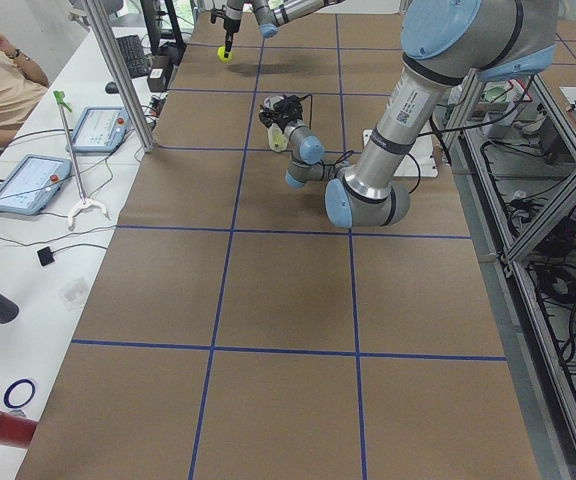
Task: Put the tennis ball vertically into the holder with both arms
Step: 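Lift the Wilson ball toward the can while left gripper tilts can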
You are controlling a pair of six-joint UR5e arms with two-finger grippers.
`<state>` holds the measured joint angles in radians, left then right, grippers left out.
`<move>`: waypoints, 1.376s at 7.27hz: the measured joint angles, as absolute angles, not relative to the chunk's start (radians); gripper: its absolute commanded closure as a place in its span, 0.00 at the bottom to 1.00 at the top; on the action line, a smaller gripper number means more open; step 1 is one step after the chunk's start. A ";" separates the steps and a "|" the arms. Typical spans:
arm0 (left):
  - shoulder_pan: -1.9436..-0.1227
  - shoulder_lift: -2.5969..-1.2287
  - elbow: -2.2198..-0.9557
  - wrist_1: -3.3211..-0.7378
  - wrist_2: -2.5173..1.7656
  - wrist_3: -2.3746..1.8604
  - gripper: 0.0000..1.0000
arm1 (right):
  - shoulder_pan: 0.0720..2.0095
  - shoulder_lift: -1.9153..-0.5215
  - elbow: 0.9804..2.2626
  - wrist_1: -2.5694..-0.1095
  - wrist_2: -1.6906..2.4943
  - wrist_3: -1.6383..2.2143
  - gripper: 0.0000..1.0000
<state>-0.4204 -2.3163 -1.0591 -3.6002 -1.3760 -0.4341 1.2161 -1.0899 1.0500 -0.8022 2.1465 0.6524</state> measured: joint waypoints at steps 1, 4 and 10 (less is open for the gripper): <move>-0.420 -2.316 -1.060 -3.600 -1.376 -0.434 0.01 | 1.217 -1.091 1.146 -0.903 2.160 0.663 1.00; -0.411 -2.313 -1.059 -3.600 -1.378 -0.423 0.01 | 1.218 -1.096 1.368 -1.118 2.201 0.714 1.00; -0.372 -2.312 -1.056 -3.597 -1.379 -0.367 0.01 | 1.193 -1.056 1.785 -1.588 2.261 0.817 1.00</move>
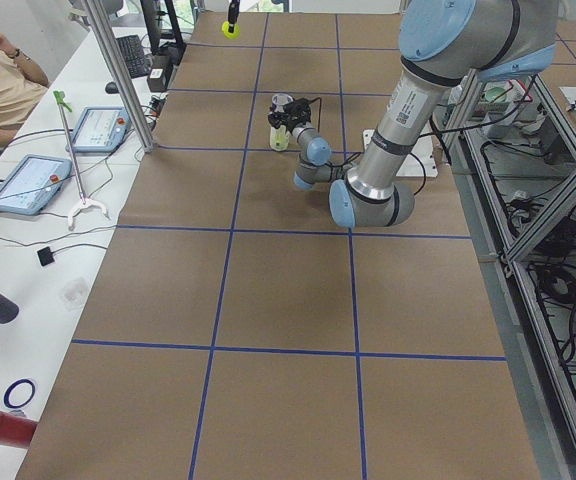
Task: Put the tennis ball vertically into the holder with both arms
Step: 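Lift the Wilson ball toward the can while left gripper tilts can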
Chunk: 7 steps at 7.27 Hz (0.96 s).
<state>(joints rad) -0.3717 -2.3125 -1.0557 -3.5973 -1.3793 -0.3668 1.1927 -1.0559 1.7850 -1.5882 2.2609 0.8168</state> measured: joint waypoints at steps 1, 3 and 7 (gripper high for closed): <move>-0.371 -2.313 -1.055 -3.597 -1.381 -0.362 0.01 | 1.172 -1.028 1.812 -1.610 2.263 0.882 1.00; -0.371 -2.313 -1.055 -3.594 -1.382 -0.340 0.01 | 1.129 -0.989 1.844 -1.621 2.263 0.991 1.00; -0.377 -2.309 -1.055 -3.587 -1.382 -0.332 0.01 | 1.057 -0.959 1.890 -1.624 2.253 1.111 1.00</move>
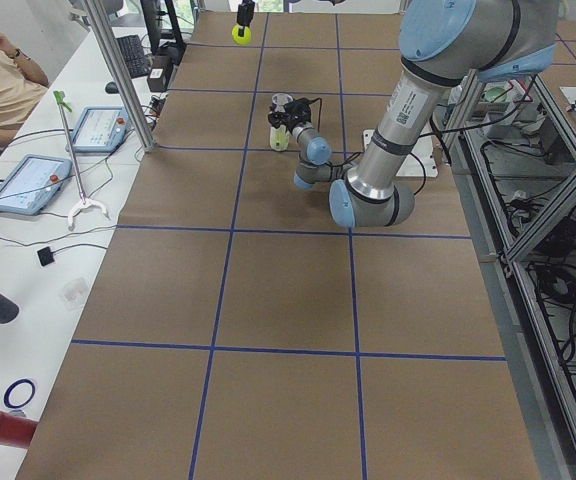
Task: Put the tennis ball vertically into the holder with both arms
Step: 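Lift the Wilson ball toward the can while left gripper tilts can, then carry the yellow ball over the can's opening with the right gripper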
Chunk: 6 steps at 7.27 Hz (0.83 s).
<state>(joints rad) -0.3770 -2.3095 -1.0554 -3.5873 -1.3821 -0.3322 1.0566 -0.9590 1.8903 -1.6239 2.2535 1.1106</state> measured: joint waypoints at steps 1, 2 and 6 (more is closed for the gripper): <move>-0.380 -2.302 -1.055 -3.587 -1.382 -0.332 0.01 | 1.035 -0.947 1.892 -1.630 2.245 1.138 1.00; -0.382 -2.295 -1.055 -3.587 -1.383 -0.331 0.01 | 1.003 -0.924 1.895 -1.658 2.227 1.169 1.00; -0.383 -2.292 -1.055 -3.585 -1.383 -0.320 0.01 | 0.874 -0.837 1.955 -1.776 2.159 1.288 1.00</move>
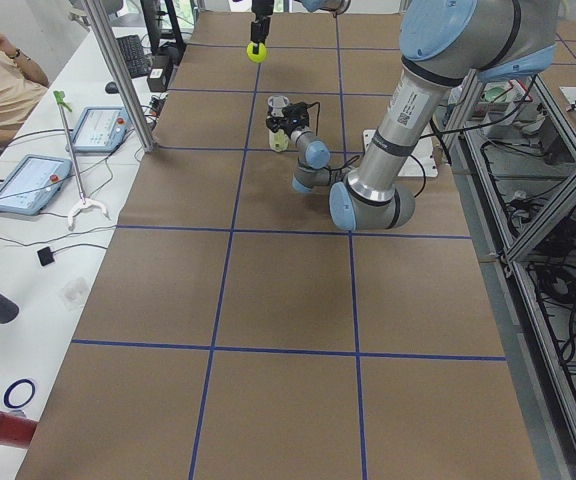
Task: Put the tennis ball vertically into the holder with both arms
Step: 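Carry the yellow ball over the can's opening with the right gripper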
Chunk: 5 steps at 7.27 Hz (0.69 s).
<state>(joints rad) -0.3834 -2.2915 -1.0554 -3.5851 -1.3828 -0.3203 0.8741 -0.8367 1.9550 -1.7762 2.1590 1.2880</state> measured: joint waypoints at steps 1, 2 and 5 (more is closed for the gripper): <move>-0.384 -2.292 -1.055 -3.585 -1.383 -0.318 0.01 | 0.842 -0.822 1.959 -1.789 2.132 1.317 1.00; -0.384 -2.292 -1.055 -3.585 -1.383 -0.317 0.01 | 0.803 -0.794 1.959 -1.825 2.093 1.341 1.00; -0.383 -2.292 -1.055 -3.585 -1.382 -0.316 0.01 | 0.687 -0.735 1.954 -1.929 1.968 1.392 0.95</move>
